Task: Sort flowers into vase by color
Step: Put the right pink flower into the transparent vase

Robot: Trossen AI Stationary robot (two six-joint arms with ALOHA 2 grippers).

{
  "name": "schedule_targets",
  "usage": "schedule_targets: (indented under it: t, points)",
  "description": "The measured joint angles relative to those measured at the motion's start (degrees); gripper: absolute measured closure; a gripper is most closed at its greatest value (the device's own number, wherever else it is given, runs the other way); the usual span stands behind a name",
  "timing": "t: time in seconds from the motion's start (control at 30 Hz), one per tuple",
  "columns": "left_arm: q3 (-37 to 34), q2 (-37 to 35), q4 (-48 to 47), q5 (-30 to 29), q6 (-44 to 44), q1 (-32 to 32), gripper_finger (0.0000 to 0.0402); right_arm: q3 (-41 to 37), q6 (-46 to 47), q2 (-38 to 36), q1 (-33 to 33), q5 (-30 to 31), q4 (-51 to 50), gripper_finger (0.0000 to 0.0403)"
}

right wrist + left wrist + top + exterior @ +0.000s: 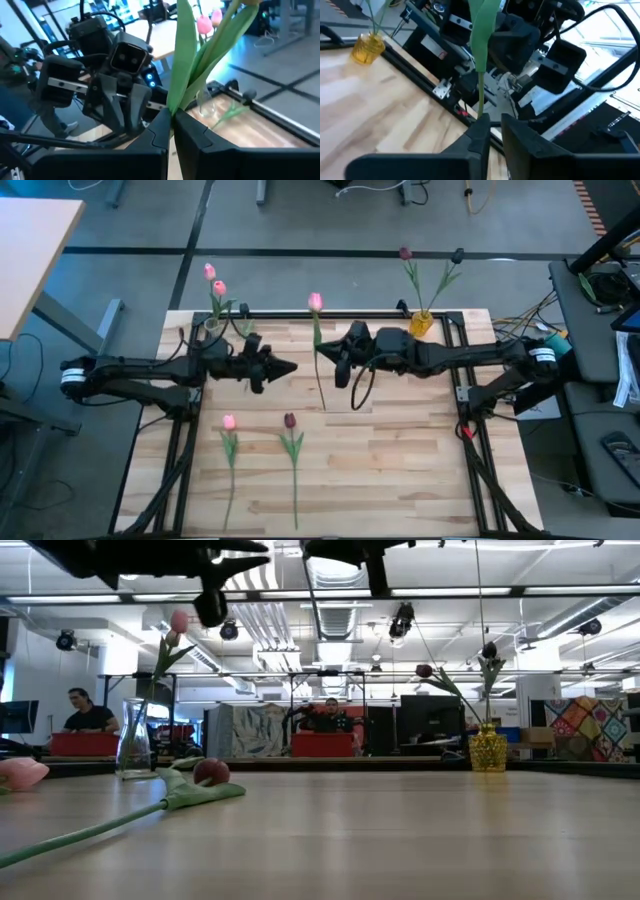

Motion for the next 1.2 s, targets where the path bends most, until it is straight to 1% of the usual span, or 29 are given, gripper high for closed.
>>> schedule_targets:
  t: [0.17,0.27,0.4,0.5,0.6,0.7,0.8,0.87,0.97,1.07,1.2]
  points:
    - [6.64,6.41,-0.42,-0.02,2.27,1.32,0.0329,0.00,-1.99,0.01,-0.70,-2.89,0.14,0.0391]
    - [10.35,9.16,-3.05,0.00,4.04,2.41,0.0311,0.00,-2.80,-0.09,-0.70,-3.32,0.50,0.0391]
    - [13.67,11.56,-4.59,1.34,5.36,2.86,0.0296,-0.02,-3.03,-0.11,-0.70,-3.32,1.57,0.0391]
    - [15.43,12.74,-5.86,3.11,6.08,2.88,0.0296,-0.02,-3.35,-0.13,-0.70,-3.30,1.93,0.0391]
    - [16.09,13.57,-6.73,3.39,6.92,2.88,0.0305,-0.02,-3.50,-0.15,-0.70,-3.32,2.56,0.0391]
    - [16.38,13.66,-6.52,3.39,6.94,2.88,0.0328,-0.02,-3.59,-0.15,-0.70,-3.36,2.44,0.0391]
    - [15.96,12.92,-6.57,3.27,7.17,2.88,0.0364,-0.02,-3.61,-0.15,-0.70,-3.41,2.45,0.0390]
    - [15.69,12.15,-6.87,2.03,7.92,2.88,0.0389,-0.02,-3.44,-0.15,-0.71,-3.28,2.57,0.0390]
    - [15.59,10.79,-7.98,-0.06,9.15,3.04,0.0393,-0.02,-3.66,-0.15,-0.70,-3.25,2.60,0.0388]
    - [15.57,8.24,-11.75,-3.92,10.88,3.24,0.0397,0.85,-3.72,-0.15,-0.84,-3.23,0.29,0.0370]
    - [15.41,3.05,-20.16,-12.73,13.36,3.28,0.0399,4.46,-4.38,-0.25,-1.34,-2.78,-5.21,0.0324]
